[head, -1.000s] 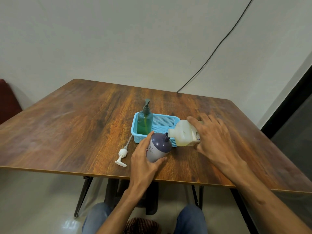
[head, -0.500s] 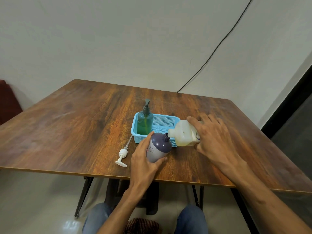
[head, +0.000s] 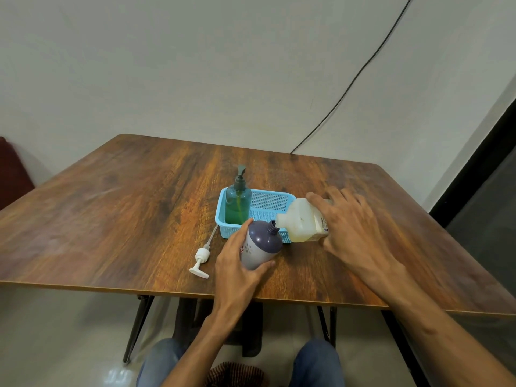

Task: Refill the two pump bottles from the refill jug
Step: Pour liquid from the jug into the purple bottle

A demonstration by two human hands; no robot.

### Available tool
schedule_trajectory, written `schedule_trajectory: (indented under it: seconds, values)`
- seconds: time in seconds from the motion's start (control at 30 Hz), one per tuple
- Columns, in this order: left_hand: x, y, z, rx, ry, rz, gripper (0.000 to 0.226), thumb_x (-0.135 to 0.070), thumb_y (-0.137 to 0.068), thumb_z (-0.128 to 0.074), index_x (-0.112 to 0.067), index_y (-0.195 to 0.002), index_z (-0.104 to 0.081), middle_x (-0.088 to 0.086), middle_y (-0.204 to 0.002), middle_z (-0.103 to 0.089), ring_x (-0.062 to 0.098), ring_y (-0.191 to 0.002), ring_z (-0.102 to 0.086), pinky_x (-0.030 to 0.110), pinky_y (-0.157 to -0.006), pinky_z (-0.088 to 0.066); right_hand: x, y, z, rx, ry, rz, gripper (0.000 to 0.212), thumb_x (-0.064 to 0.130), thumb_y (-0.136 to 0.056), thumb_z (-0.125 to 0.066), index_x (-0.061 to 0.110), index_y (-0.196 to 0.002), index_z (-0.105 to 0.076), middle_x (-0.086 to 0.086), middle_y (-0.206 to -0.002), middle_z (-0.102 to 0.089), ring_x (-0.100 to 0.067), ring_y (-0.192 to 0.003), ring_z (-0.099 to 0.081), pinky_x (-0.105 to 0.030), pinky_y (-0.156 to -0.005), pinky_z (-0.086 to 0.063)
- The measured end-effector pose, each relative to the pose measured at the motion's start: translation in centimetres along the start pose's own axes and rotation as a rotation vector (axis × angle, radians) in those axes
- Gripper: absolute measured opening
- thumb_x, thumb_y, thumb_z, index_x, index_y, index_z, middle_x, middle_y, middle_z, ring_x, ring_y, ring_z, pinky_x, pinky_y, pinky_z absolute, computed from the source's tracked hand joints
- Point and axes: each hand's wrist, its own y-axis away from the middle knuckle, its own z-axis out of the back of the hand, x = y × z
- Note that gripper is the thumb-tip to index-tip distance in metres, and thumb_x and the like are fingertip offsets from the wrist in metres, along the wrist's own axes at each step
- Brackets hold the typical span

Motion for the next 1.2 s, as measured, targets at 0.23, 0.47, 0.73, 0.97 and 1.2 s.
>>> schedule_trajectory:
  seconds: [0.23, 0.47, 0.73, 0.97, 1.2]
  values:
    - [0.1, 0.0, -0.1, -0.003, -0.006, 0.005, 0.094, -0.034, -0.068, -0.091, -0.019, -0.148, -0.044, -0.006, -0.143, -0.055, 0.002, -0.129, -0.051, 0.028, -0.106, -0.049, -0.1, 0.1, 0.1, -0.019, -0.008, -0.003, 0.096, 0.030, -0.048, -0.098, 0.022, -0.134, -0.056, -0.012, -0.114, -0.062, -0.033, -0.104, -0.059, -0.049, -0.089, -0.050]
    - [0.0, 0.1, 0.0, 0.000, -0.015, 0.004, 0.094, -0.035, -0.067, -0.091, -0.023, -0.148, -0.043, -0.008, -0.142, -0.055, -0.002, -0.128, -0.051, 0.027, -0.104, -0.050, 0.1, 0.2, 0.4, -0.015, -0.024, -0.005, 0.094, 0.030, -0.051, -0.097, 0.021, -0.135, -0.056, -0.014, -0.119, -0.062, -0.035, -0.107, -0.059, -0.050, -0.092, -0.048]
    - [-0.2, 0.0, 0.0, 0.008, -0.023, -0.002, 0.094, -0.037, -0.068, -0.090, -0.023, -0.148, -0.043, -0.008, -0.142, -0.055, -0.005, -0.127, -0.050, 0.016, -0.103, -0.046, 0.3, 0.1, 0.8, 0.033, -0.023, -0.023, 0.091, 0.032, -0.062, -0.093, 0.023, -0.142, -0.050, -0.013, -0.130, -0.057, -0.034, -0.118, -0.053, -0.050, -0.101, -0.042]
    - [-0.2, 0.1, 0.0, 0.012, -0.022, -0.003, 0.094, -0.036, -0.068, -0.090, -0.022, -0.148, -0.043, -0.007, -0.143, -0.054, -0.003, -0.128, -0.049, 0.015, -0.104, -0.045, 0.4, 0.1, 1.2, 0.063, -0.016, -0.020, 0.089, 0.032, -0.068, -0.089, 0.026, -0.146, -0.045, -0.011, -0.134, -0.054, -0.032, -0.122, -0.049, -0.048, -0.103, -0.039]
    - [-0.2, 0.1, 0.0, 0.010, -0.019, -0.009, 0.094, -0.034, -0.067, -0.091, -0.022, -0.148, -0.044, -0.008, -0.142, -0.055, -0.003, -0.128, -0.050, 0.018, -0.104, -0.046, 0.4, 0.1, 1.3, 0.084, 0.009, -0.026, 0.090, 0.032, -0.068, -0.089, 0.027, -0.146, -0.044, -0.010, -0.133, -0.054, -0.031, -0.121, -0.049, -0.048, -0.103, -0.040]
